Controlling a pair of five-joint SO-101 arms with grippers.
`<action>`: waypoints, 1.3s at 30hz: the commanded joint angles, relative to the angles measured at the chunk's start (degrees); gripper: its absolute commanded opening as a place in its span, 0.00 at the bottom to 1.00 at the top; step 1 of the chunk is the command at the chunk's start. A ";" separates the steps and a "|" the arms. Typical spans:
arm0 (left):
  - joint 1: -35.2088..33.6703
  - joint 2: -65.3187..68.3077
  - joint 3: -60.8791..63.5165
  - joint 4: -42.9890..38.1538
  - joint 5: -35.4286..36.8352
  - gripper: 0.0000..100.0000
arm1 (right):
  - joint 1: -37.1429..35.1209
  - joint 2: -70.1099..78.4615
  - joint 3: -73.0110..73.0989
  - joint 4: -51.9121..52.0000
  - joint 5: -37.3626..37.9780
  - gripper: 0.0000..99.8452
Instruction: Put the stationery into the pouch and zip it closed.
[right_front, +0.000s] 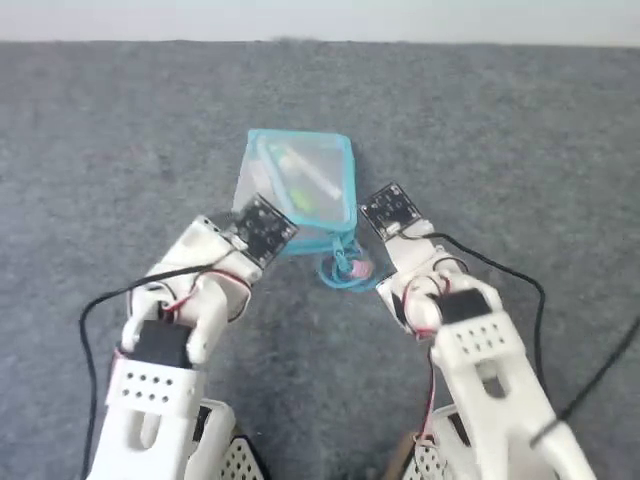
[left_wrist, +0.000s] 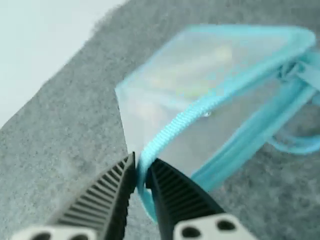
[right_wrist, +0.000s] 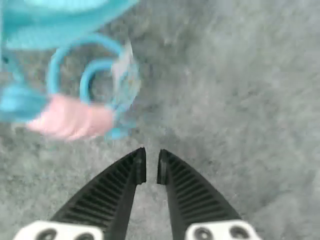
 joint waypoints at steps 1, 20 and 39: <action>0.00 -1.93 -10.86 6.95 2.90 0.01 | 0.66 -13.05 2.37 0.04 1.49 0.10; -4.66 -1.76 -17.89 12.48 5.98 0.01 | -22.11 -33.36 4.22 8.04 -4.31 0.16; -4.57 -1.76 -17.63 13.01 7.82 0.01 | -21.93 -9.54 -5.71 -9.19 -11.52 0.24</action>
